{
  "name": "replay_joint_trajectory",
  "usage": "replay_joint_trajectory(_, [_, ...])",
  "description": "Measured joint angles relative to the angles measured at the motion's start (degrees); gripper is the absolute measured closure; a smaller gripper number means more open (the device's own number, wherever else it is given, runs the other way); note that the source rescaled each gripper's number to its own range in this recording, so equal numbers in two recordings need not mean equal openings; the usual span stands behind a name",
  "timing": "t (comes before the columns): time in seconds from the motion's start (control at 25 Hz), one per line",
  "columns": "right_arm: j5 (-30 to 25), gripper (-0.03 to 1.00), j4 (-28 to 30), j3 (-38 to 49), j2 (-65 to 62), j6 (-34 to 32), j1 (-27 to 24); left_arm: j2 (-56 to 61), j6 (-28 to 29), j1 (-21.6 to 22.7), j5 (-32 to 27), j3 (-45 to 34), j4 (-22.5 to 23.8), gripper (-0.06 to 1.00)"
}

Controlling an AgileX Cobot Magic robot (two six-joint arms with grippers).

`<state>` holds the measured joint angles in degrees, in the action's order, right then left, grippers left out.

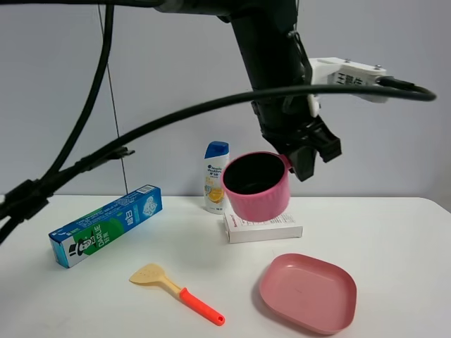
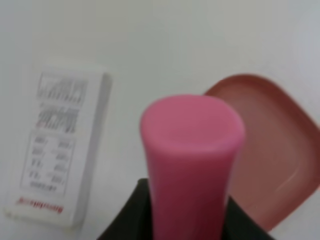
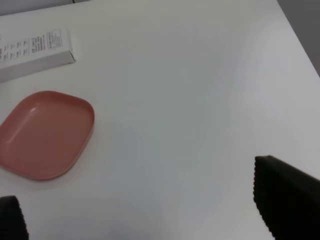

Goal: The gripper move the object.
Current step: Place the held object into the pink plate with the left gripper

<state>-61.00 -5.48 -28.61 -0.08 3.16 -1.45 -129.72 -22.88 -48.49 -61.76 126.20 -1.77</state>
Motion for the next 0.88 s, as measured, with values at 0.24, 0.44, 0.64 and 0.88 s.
replay_joint_trajectory(0.24, [0.0,-0.03,0.0,0.0,0.0,0.0,0.0,-5.05,-0.52,-3.07,3.19,0.06,0.14,0.94])
replay_joint_trajectory(0.44, [0.0,-0.03,0.0,0.0,0.0,0.0,0.0,-9.78,-0.93,-3.48,7.41,0.06,0.46,0.94])
replay_joint_trajectory(0.64, [0.0,-0.03,0.0,0.0,0.0,0.0,0.0,-12.74,-1.43,-3.48,9.84,0.06,0.45,0.94])
replay_joint_trajectory(0.88, [0.0,-0.03,0.0,0.0,0.0,0.0,0.0,-14.41,-2.34,-3.48,11.34,0.06,-0.94,0.94])
